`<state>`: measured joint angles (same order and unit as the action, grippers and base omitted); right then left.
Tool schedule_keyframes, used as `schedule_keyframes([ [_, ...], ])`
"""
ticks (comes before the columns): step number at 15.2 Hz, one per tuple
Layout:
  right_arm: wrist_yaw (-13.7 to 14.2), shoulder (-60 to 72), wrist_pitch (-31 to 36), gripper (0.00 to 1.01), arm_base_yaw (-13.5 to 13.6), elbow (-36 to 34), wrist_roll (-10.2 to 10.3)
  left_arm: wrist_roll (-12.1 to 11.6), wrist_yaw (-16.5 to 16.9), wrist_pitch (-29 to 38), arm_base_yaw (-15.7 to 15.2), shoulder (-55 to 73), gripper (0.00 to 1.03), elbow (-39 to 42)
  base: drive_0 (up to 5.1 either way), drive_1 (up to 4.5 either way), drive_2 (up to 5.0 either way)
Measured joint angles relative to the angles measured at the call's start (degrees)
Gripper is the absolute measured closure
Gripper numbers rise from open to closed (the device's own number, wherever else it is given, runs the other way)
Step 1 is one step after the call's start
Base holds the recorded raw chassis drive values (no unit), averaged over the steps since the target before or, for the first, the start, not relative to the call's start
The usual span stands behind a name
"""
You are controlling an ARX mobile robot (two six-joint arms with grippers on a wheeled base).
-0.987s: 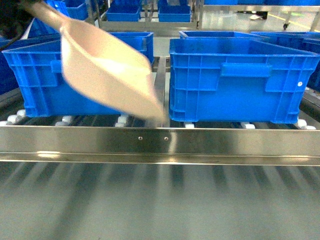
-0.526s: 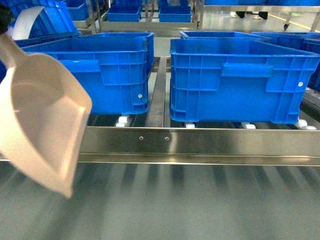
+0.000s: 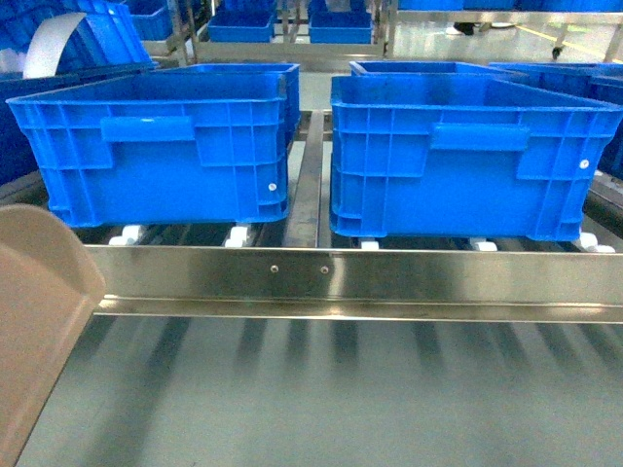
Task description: Place part in tray to right shelf
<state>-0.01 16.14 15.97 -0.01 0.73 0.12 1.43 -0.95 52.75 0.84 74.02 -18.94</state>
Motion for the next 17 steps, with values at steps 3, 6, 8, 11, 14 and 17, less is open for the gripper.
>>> schedule_keyframes([
  [3, 0.02, -3.54, -3.39, 0.99, 0.00, -0.02, 0.00, -0.42, 0.79, -0.11, -0.98, -7.61, 0.89, 5.62, 0.0, 0.00, 0.0],
  [6, 0.02, -6.19, -6.03, 0.99, 0.00, 0.00, 0.02, -0.42, 0.92, -3.43, -0.83, -14.56, 0.89, 10.80, 0.0, 0.00, 0.0],
  [8, -0.02, -15.19, -16.46, 0.99, 0.00, 0.02, 0.02, -0.42, 0.85, -5.77, -0.83, -19.78, 0.89, 12.85, 0.0, 0.00, 0.0],
  [11, 0.02, -15.87, -15.98, 0.99, 0.00, 0.00, 0.04, -0.44, 0.90, -7.30, -0.83, -24.48, 0.89, 17.59, 0.0, 0.00, 0.0],
  [14, 0.02, -15.87, -16.24, 0.99, 0.00, 0.00, 0.02, -0.46, 0.94, -13.66, -0.83, -33.59, 0.89, 18.01, 0.0, 0.00, 0.0],
  [17, 0.02, -15.87, -16.22, 0.99, 0.00, 0.00, 0.02, -0.46, 0.96, -21.03, -0.83, -41.27, 0.89, 18.05, 0.0, 0.00, 0.0],
])
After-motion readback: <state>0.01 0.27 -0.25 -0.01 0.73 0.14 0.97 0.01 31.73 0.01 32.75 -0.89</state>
